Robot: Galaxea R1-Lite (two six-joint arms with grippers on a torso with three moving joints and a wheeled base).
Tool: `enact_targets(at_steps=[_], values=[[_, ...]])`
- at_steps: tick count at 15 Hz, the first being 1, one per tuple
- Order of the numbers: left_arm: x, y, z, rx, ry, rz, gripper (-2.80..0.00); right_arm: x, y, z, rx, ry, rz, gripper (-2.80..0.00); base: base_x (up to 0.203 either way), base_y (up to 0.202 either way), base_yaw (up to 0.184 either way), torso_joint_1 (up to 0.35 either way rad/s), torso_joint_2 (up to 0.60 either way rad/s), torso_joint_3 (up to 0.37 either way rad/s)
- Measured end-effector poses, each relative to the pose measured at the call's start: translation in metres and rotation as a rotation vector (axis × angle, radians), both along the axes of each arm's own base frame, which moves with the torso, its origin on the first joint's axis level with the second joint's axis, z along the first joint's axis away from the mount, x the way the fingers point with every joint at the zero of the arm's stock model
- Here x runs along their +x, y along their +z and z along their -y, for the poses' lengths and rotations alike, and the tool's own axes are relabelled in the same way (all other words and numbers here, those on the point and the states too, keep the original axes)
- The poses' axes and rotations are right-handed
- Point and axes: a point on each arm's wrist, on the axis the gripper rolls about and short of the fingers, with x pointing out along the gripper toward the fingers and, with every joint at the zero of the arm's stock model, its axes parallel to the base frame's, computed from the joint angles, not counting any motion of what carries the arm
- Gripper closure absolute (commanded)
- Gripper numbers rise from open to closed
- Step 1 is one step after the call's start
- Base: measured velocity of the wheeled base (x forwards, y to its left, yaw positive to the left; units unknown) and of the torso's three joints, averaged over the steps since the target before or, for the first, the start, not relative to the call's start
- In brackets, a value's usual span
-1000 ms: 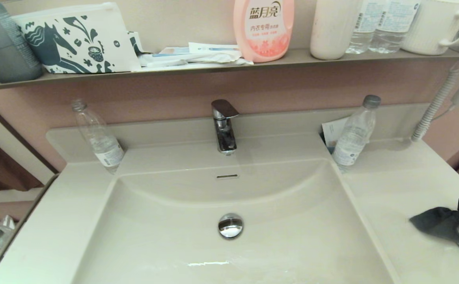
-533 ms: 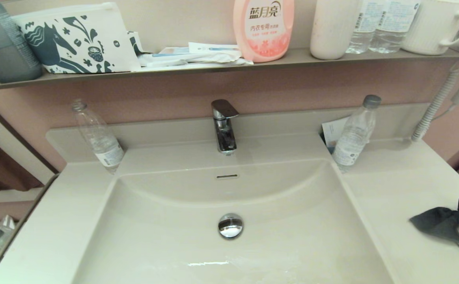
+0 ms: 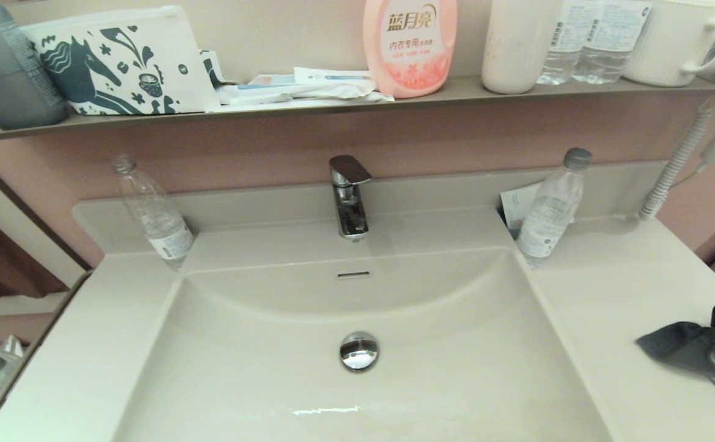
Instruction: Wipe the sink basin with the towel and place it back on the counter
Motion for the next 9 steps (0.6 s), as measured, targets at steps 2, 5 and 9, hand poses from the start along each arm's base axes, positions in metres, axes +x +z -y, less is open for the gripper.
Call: enact_targets(at_steps=[2,5,9], values=[[0.000,0.000,0.000,0.000,0.000,0.000,0.00,-0.032,-0.020,0.000,-0.025,0.059,0.085,0.00,0.000,0.000,0.000,0.000,0.00,0.000],[0.000,0.000,0.000,0.000,0.000,0.000,0.00,-0.046,-0.054,0.007,-0.052,0.087,0.127,0.00,0.000,0.000,0.000,0.000,0.00,0.000],[0.000,0.000,0.000,0.000,0.000,0.000,0.00,-0.030,-0.100,0.006,-0.078,0.063,0.213,0.00,0.000,0.000,0.000,0.000,0.00,0.000]])
